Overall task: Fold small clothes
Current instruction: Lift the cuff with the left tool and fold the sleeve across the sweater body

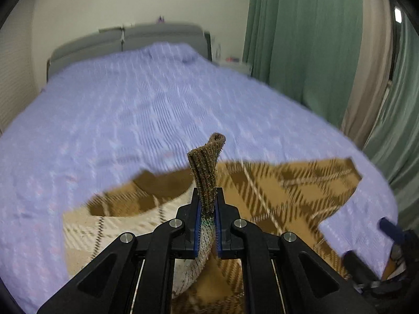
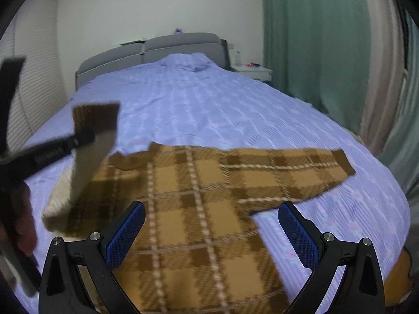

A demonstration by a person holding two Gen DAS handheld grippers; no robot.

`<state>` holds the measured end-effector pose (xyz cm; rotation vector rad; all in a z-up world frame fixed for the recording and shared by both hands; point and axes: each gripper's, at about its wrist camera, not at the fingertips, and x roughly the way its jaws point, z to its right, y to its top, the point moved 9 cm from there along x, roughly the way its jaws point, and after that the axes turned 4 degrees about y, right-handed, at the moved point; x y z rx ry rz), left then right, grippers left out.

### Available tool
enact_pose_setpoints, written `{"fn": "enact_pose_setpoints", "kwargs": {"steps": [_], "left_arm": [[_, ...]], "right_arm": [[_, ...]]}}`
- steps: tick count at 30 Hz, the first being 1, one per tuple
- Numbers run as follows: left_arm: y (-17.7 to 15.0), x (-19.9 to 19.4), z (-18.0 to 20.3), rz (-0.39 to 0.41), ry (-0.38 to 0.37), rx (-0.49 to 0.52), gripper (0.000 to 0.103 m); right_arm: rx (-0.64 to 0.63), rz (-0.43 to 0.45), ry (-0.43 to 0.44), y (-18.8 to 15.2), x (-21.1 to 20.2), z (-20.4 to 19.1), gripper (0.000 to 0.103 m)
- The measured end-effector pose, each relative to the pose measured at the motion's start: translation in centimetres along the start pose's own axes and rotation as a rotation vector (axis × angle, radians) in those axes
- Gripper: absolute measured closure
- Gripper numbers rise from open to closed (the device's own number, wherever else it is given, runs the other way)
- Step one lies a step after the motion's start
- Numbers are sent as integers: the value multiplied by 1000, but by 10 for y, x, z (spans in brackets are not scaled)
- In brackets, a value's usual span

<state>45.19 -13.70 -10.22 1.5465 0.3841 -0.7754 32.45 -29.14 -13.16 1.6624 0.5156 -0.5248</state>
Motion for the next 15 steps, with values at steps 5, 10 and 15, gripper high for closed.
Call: {"fn": "enact_pose_setpoints", "kwargs": {"steps": [5, 10, 15], "left_arm": [[-30, 36, 14, -77, 60, 61, 92], [-37, 46, 27, -110, 61, 98, 56], [-21, 17, 20, -69, -13, 10, 34]], "right_arm": [[44, -19, -27, -13, 3, 32, 0], [81, -40, -42, -24, 8, 52, 0], [84, -44, -40, -27, 7, 51, 0]]}}
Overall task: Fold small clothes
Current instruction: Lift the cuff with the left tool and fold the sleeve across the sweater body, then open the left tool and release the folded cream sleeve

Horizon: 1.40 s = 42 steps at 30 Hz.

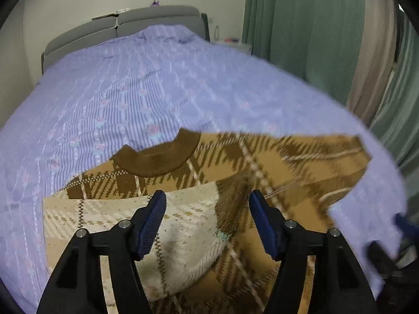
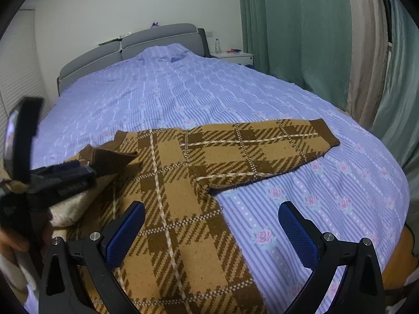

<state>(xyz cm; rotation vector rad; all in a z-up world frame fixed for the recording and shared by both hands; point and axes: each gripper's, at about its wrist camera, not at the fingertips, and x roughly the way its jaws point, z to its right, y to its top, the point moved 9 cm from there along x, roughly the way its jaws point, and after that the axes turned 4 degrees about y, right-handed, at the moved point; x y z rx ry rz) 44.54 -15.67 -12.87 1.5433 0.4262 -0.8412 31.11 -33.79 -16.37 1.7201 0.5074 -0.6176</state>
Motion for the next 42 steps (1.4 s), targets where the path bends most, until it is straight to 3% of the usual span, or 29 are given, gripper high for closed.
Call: {"fn": "enact_pose_setpoints", "kwargs": {"steps": [3, 6, 10, 13, 20, 27, 31, 34, 38, 42], "left_arm": [[-3, -43, -20, 96, -34, -8, 27], [-24, -73, -58, 142, 42, 23, 27], [-70, -88, -111, 116, 133, 38, 41], [-103, -83, -136, 59, 144, 31, 51], [-132, -53, -156, -12, 165, 28, 64], [-125, -43, -166, 9, 163, -41, 65], [-125, -44, -168, 31, 221, -5, 75], [-128, -42, -167, 27, 241, 22, 75], [-129, -42, -168, 18, 255, 31, 75], [-133, -41, -171, -9, 267, 11, 74]], "right_arm": [[-5, -2, 8, 0, -1, -6, 0], [-14, -5, 40, -1, 0, -20, 0], [-26, -18, 79, -5, 10, -43, 1], [-42, -45, 118, -10, 24, -63, 2], [-33, -107, 163, -22, 54, -93, 22], [69, -167, 219, -29, 77, -97, 40], [124, -202, 250, -30, 92, -100, 51], [132, -213, 229, -28, 103, -102, 56], [39, -212, 180, -25, 111, -109, 82], [-24, -197, 144, -22, 112, -107, 89]]}}
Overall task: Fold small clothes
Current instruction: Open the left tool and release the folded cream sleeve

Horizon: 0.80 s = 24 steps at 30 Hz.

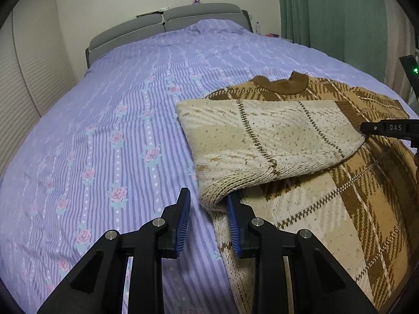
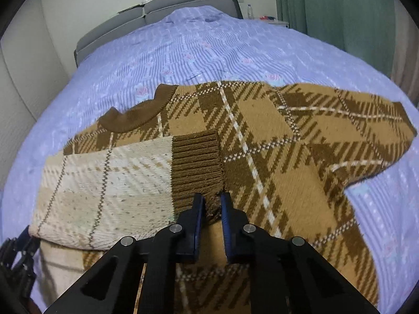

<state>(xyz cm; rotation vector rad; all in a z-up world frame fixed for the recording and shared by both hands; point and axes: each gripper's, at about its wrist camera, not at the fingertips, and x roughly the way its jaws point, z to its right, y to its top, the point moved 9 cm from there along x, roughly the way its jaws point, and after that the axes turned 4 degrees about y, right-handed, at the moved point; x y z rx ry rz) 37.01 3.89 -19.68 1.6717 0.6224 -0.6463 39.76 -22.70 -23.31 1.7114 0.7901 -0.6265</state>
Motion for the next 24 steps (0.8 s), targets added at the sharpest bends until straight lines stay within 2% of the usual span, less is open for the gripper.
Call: {"fn": "enact_pose_setpoints", "kwargs": {"steps": [3, 4, 5, 6, 7, 9, 11, 14, 17, 21, 24], "left_arm": [[0, -15, 2, -3, -15, -3, 74], [3, -22, 3, 4, -22, -5, 73], [6, -31, 6, 11, -27, -8, 63], [12, -39, 8, 19, -32, -15, 55], [21, -50, 13, 39, -39, -28, 42], [44, -71, 26, 96, -57, -53, 34], [62, -81, 41, 124, -67, -60, 18], [93, -90, 78, 184, -114, -60, 10], [121, -82, 130, 199, -139, -32, 9], [141, -70, 194, 196, -187, 34, 9], [154, -61, 241, 191, -192, 81, 9]], "right_arm": [[-20, 8, 8, 0, -4, -2, 88], [-29, 25, 14, 1, -10, -2, 81], [-32, 29, 14, 0, -15, -2, 65], [-30, 35, 16, 1, -22, 0, 59], [-23, 61, 27, 3, -32, 2, 56], [-24, 102, 42, 7, -51, 8, 56], [-20, 137, 62, 13, -72, 21, 46], [-12, 196, 50, 23, -97, 48, 40], [-1, 225, 19, 36, -110, 82, 40], [32, 242, -26, 47, -115, 130, 40], [101, 252, -44, 51, -115, 175, 40]]}}
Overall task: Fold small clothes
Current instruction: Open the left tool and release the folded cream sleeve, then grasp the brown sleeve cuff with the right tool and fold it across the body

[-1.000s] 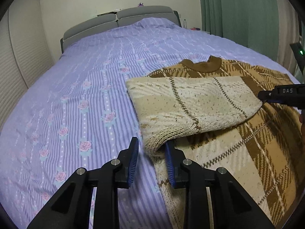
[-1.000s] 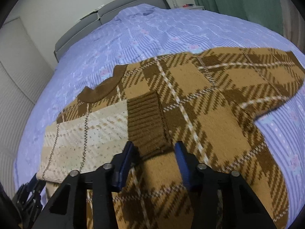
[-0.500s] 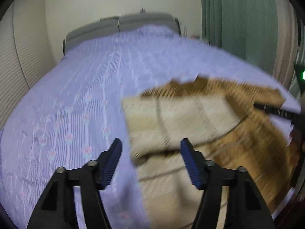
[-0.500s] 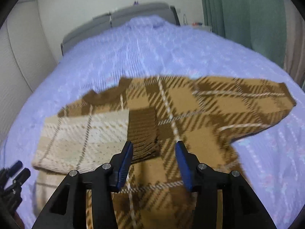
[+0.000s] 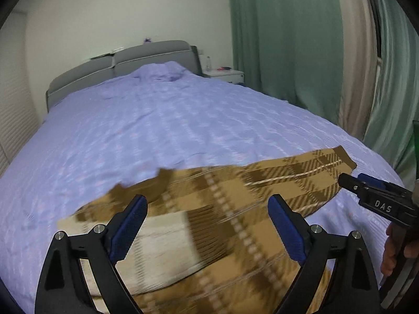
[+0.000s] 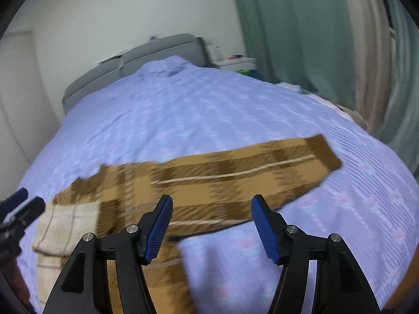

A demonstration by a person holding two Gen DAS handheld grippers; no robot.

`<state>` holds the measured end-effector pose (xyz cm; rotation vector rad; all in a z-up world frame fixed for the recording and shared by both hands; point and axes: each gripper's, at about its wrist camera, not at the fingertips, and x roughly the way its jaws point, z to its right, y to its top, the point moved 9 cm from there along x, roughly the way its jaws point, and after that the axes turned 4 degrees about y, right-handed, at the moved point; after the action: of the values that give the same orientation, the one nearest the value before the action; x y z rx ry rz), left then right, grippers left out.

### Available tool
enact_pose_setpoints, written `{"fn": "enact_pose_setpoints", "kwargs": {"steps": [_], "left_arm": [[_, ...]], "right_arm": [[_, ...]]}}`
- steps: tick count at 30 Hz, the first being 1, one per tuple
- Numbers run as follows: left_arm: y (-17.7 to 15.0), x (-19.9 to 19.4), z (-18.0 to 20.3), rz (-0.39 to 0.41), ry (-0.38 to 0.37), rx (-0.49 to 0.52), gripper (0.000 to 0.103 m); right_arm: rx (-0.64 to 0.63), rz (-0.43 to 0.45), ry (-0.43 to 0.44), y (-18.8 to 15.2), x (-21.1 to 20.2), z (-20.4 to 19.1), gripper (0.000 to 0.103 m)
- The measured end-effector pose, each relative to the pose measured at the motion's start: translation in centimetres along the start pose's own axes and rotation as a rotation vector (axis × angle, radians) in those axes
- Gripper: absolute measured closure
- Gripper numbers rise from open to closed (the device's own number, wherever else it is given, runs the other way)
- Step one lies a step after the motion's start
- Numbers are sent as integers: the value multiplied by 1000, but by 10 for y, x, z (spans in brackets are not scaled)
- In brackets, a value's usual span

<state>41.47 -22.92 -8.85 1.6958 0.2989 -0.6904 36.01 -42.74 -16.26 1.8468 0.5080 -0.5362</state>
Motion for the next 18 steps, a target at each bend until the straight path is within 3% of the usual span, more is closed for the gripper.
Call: {"fn": "enact_pose_setpoints", "kwargs": {"steps": [4, 10, 18], "left_arm": [[14, 35, 45, -75, -14, -7, 9], [23, 61, 84, -124, 0, 16, 9], [20, 69, 94, -137, 7, 27, 9]], "right_arm": [[145, 18, -33, 7, 11, 69, 40], [320, 9, -63, 7, 36, 144, 41], [473, -32, -30, 4, 79, 188, 50]]}}
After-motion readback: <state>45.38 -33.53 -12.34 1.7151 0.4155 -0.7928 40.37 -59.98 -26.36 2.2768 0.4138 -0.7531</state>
